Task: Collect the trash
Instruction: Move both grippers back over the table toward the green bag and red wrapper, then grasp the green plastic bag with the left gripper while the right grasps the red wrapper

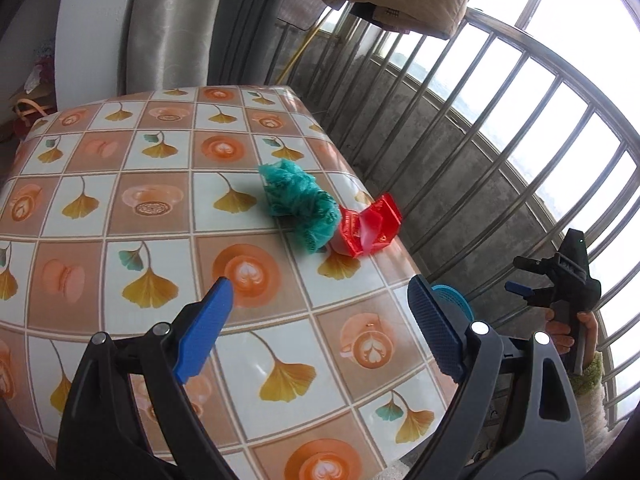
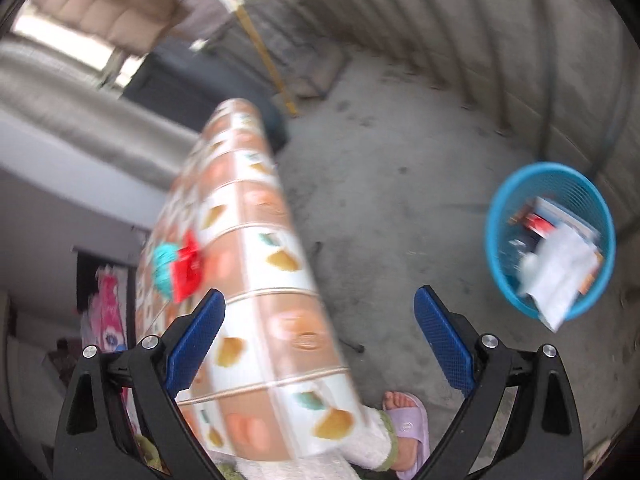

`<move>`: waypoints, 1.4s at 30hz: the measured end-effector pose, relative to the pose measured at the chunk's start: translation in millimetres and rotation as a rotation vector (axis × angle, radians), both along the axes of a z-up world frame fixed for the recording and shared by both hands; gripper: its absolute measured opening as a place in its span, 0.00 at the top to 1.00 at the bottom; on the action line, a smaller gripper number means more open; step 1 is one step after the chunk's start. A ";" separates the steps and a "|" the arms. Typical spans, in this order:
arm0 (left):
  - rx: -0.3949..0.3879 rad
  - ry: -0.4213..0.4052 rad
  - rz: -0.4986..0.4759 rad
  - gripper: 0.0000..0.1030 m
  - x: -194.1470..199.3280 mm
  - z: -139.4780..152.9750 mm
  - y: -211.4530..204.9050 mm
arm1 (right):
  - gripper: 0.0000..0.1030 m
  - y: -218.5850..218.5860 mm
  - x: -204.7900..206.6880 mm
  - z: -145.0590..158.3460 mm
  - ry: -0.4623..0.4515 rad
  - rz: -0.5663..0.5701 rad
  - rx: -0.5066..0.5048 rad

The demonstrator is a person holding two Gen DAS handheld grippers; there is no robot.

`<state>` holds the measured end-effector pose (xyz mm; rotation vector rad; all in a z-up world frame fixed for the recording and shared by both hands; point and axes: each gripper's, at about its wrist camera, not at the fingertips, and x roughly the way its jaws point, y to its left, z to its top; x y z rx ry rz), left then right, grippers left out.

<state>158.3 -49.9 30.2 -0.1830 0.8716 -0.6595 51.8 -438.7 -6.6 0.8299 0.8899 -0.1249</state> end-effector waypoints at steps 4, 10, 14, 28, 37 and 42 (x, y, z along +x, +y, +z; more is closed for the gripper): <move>-0.012 0.019 0.039 0.18 12.6 -4.3 9.6 | 0.10 48.6 46.6 11.3 -0.041 0.101 -0.008; -0.067 0.093 0.013 0.18 44.3 -11.1 -16.4 | 0.10 90.9 109.0 -2.6 -0.024 0.150 -0.015; -0.052 0.128 -0.018 0.18 67.4 -15.9 -50.5 | 0.18 95.9 137.3 -20.0 0.012 0.112 -0.019; 0.234 -0.016 0.009 0.28 91.7 -38.8 -114.6 | 0.48 99.9 163.6 -46.0 0.039 0.099 -0.100; 0.283 -0.015 -0.009 0.60 87.6 -53.8 -114.2 | 0.68 100.6 161.1 -44.2 0.027 0.131 -0.139; 0.311 -0.037 -0.024 0.70 84.0 -55.5 -114.9 | 0.81 102.6 160.2 -43.9 0.023 0.148 -0.144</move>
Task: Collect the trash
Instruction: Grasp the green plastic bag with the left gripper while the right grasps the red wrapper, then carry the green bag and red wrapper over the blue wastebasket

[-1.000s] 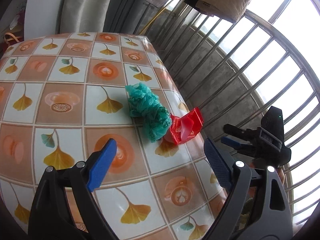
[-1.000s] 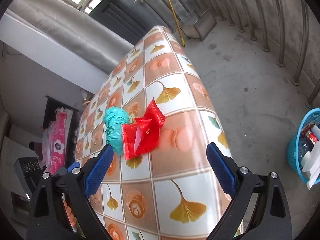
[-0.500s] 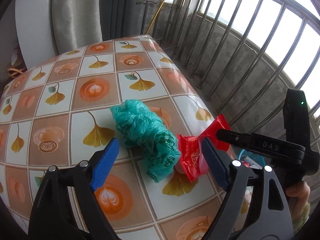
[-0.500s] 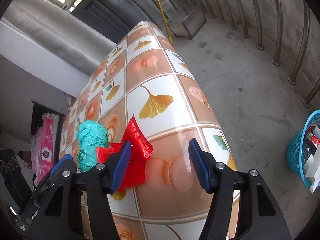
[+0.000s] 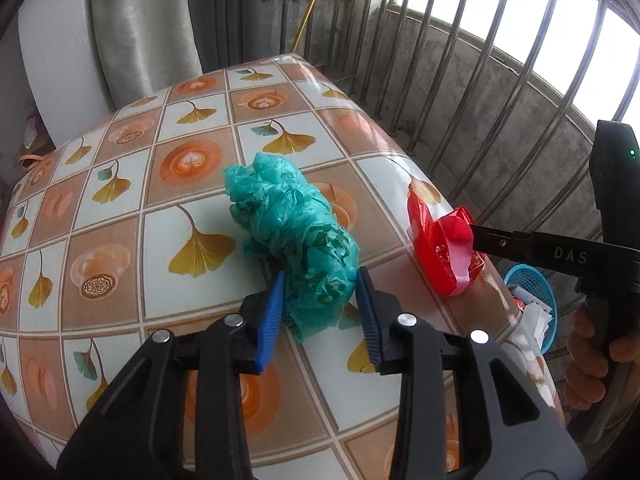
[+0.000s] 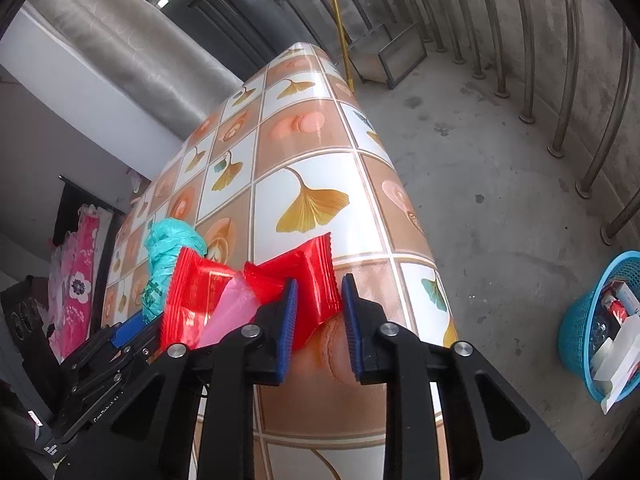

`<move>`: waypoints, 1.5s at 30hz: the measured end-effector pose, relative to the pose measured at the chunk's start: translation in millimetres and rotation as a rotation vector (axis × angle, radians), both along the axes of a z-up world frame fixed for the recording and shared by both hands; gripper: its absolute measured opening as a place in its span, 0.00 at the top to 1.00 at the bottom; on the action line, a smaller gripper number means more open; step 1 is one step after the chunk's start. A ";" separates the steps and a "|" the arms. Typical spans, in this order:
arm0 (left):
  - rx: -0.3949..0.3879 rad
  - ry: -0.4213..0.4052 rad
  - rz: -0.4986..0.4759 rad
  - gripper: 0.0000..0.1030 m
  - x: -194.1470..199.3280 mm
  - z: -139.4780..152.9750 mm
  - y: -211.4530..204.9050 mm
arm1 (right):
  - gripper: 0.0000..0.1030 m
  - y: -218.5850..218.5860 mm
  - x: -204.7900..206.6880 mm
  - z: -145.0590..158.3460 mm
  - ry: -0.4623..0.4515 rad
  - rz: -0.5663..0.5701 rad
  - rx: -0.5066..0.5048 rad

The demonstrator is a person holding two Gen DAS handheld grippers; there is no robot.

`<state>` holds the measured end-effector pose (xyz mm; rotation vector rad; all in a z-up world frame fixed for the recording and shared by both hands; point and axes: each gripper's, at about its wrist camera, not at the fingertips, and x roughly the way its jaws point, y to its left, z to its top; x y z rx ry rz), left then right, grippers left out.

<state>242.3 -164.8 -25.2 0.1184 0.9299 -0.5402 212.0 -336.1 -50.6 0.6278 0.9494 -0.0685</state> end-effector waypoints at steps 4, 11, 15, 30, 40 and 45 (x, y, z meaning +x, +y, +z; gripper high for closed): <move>0.014 -0.029 -0.013 0.75 -4.9 3.1 -1.0 | 0.88 1.1 -2.8 0.0 -0.003 0.007 0.006; 0.024 -0.061 -0.030 0.81 -12.4 6.3 -0.5 | 0.93 0.4 -7.5 1.7 -0.015 0.009 0.020; 0.019 -0.080 -0.035 0.81 -17.9 11.4 4.0 | 0.94 -1.3 -10.7 3.0 -0.024 0.008 0.045; -0.016 -0.135 -0.049 0.82 -45.4 36.7 24.6 | 0.95 -3.1 -39.0 19.1 -0.075 -0.013 0.128; -0.020 -0.172 -0.071 0.82 -75.9 53.4 29.4 | 0.95 -2.8 -63.4 32.3 -0.105 -0.031 0.146; -0.016 -0.200 -0.089 0.82 -97.5 59.8 29.2 | 0.95 -6.5 -80.6 39.9 -0.123 -0.053 0.145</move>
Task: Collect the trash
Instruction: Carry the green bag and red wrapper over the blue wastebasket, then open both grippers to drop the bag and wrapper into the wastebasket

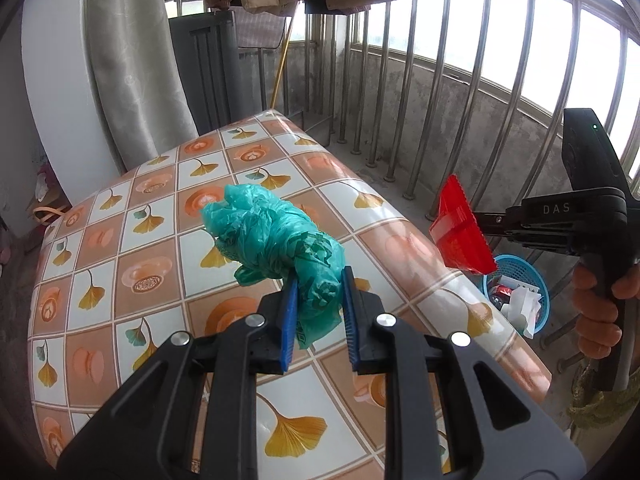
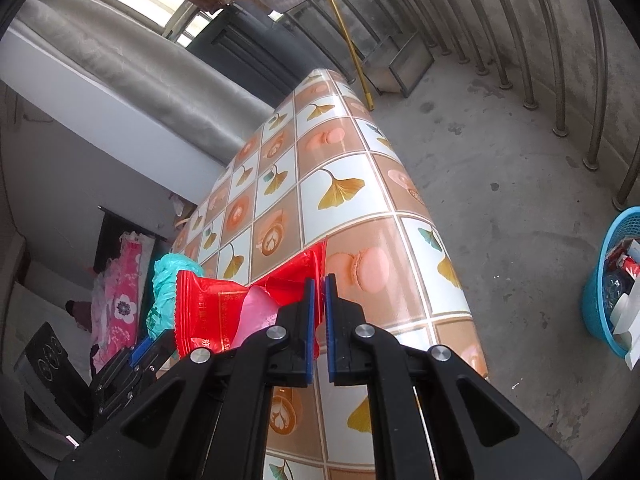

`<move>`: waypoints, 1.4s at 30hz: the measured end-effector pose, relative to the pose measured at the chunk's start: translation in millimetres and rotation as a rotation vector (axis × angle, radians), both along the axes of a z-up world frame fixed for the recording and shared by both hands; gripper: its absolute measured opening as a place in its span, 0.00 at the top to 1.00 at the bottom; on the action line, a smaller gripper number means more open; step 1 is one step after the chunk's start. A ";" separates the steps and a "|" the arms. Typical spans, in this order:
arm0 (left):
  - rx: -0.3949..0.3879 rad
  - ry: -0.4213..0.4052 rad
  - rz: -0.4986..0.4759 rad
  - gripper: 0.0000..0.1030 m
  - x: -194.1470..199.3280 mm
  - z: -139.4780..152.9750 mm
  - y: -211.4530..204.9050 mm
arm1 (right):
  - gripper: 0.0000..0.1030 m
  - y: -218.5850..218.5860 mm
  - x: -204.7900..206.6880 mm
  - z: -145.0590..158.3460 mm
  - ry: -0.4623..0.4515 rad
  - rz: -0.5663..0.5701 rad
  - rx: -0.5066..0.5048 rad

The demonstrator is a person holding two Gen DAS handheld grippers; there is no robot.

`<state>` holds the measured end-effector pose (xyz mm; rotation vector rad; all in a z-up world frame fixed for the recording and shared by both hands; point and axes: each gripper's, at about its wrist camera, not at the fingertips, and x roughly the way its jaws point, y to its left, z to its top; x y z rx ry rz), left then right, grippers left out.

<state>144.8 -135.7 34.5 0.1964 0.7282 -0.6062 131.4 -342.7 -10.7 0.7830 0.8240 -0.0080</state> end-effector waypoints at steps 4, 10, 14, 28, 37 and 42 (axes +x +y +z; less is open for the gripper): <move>-0.001 -0.015 -0.020 0.82 -14.4 4.3 -1.6 | 0.95 -3.3 -14.2 5.9 -0.009 -0.019 0.005; -0.002 -0.054 -0.052 0.82 -36.2 15.1 -10.1 | 0.95 -10.5 -36.0 15.3 -0.030 -0.051 0.002; -0.005 -0.076 -0.079 0.82 -49.4 22.9 -18.7 | 0.95 -19.3 -51.4 20.2 -0.045 -0.080 0.004; -0.104 0.056 -0.379 0.82 -74.3 37.9 -123.6 | 0.95 -126.0 -181.3 24.4 -0.050 -0.415 -0.025; -0.051 0.328 -0.618 0.82 -92.2 -19.2 -274.0 | 0.95 -209.0 -275.7 -45.8 0.066 -0.729 0.059; 0.023 0.420 -0.663 0.81 -96.0 -64.6 -351.8 | 0.95 -241.2 -284.6 -90.8 0.144 -0.796 0.108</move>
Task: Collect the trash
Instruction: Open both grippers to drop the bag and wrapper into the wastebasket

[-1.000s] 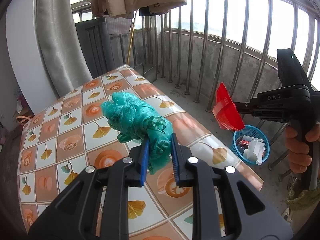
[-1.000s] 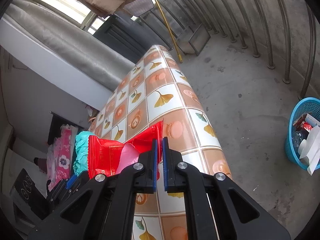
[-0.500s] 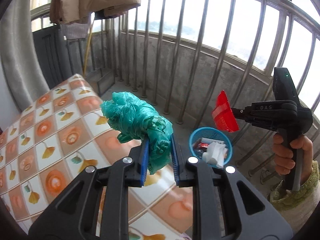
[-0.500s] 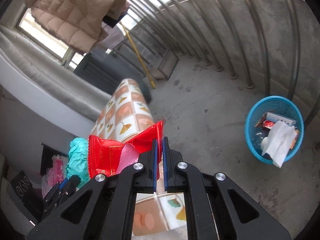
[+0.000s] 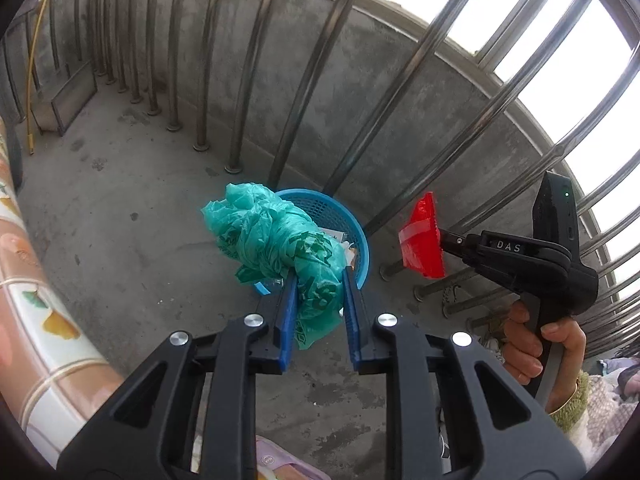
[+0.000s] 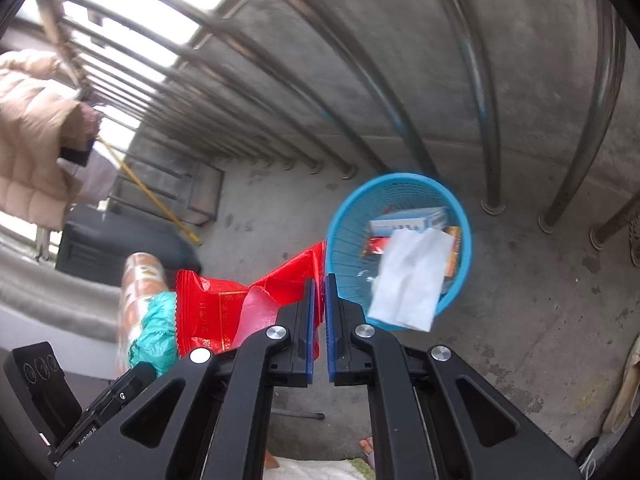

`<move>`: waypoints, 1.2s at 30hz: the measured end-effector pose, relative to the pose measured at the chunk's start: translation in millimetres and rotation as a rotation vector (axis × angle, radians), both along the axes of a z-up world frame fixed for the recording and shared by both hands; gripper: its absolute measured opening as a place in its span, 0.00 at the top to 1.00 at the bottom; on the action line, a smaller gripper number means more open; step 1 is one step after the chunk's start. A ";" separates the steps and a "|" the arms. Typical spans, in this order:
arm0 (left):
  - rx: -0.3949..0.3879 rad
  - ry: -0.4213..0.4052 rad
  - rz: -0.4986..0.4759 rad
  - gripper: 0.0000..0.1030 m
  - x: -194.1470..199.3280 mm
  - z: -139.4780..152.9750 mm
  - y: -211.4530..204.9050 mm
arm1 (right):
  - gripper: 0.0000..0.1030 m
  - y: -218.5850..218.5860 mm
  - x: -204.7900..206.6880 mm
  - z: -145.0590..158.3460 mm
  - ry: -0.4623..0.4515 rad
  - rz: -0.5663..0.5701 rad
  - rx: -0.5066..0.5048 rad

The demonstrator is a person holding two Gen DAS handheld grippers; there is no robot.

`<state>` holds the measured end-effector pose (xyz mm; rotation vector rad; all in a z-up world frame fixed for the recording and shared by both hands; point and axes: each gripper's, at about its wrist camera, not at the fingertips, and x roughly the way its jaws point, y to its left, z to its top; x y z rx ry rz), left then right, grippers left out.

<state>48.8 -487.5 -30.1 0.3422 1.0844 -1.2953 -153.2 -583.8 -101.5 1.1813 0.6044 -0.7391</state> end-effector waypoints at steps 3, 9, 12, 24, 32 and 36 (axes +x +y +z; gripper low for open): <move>0.032 -0.003 -0.050 0.81 -3.5 -19.5 -41.2 | 0.95 -24.5 3.1 -20.3 0.030 -0.032 0.029; 0.070 -0.003 -0.072 0.44 6.8 -57.4 -96.4 | 0.75 -82.2 18.3 -73.4 0.084 -0.088 0.088; 0.111 0.009 -0.031 0.43 17.2 -70.3 -104.4 | 0.59 -95.7 23.7 -120.6 0.122 -0.098 0.198; 0.014 -0.005 0.035 0.41 41.0 -24.4 -46.0 | 0.58 -78.4 2.4 -122.7 0.134 -0.097 0.176; -0.077 -0.061 0.055 0.34 49.4 44.5 35.4 | 0.46 -26.8 14.8 -4.3 0.077 0.048 -0.116; -0.155 -0.168 0.137 0.22 51.9 95.5 108.6 | 0.26 39.2 39.6 81.2 0.040 0.188 -0.368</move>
